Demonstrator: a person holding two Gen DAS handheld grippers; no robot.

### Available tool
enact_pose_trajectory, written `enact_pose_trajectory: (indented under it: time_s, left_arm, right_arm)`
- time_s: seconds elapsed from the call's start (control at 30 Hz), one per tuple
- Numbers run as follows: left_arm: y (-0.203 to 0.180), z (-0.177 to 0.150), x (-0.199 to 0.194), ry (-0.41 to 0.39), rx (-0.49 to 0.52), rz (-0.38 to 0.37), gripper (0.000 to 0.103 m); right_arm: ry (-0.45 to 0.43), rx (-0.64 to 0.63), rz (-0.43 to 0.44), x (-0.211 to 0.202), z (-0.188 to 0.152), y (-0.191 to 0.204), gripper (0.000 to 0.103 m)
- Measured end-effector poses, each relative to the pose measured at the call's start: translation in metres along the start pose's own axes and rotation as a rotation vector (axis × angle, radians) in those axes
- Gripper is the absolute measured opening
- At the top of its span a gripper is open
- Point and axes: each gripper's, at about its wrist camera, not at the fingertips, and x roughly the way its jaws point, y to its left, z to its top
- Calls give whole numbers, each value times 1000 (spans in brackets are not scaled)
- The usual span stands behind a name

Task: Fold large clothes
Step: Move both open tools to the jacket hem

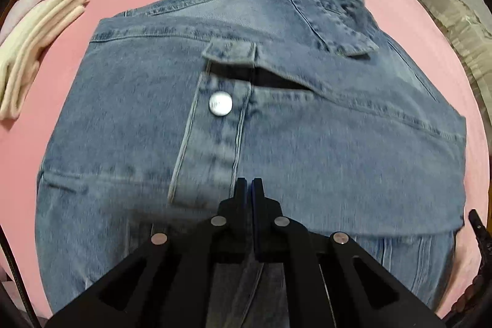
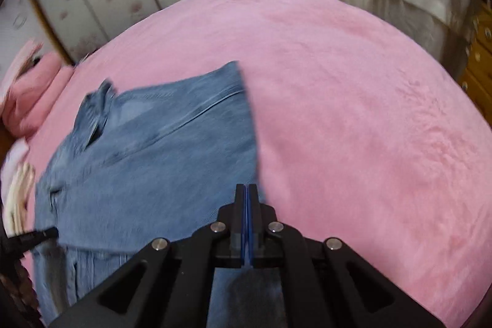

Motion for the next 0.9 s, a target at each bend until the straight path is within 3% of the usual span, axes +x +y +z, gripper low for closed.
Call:
enact_pose_trajectory:
  time_s: [0.1, 0.33, 0.37, 0.5, 0.63, 0.7, 0.77, 0.83, 0.9]
  left_arm:
    - [13, -24, -21, 22, 19, -12, 1]
    - [44, -59, -40, 134, 21, 12, 19]
    - [48, -66, -45, 141, 25, 29, 23]
    - [61, -88, -63, 201, 45, 83, 55]
    - [73, -108, -86, 236, 60, 84, 82]
    - [78, -117, -95, 249, 91, 68, 90]
    - [85, -126, -102, 256, 114, 66, 92]
    - [91, -133, -107, 279, 134, 86, 92]
    - [99, -140, -115, 271, 128, 124, 94]
  right_arm:
    - [119, -27, -77, 14, -17, 3, 0]
    - [186, 97, -141, -5, -47, 16, 2]
    - [206, 111, -130, -9, -52, 20, 2]
    - [290, 136, -71, -26, -72, 40, 4]
    - [343, 123, -12, -42, -85, 70, 29]
    - [368, 126, 20, -48, -95, 84, 43]
    - [388, 119, 50, -49, -104, 102, 67]
    - [368, 100, 96, -50, -107, 119, 83]
    - [315, 37, 103, -58, -110, 137, 89]
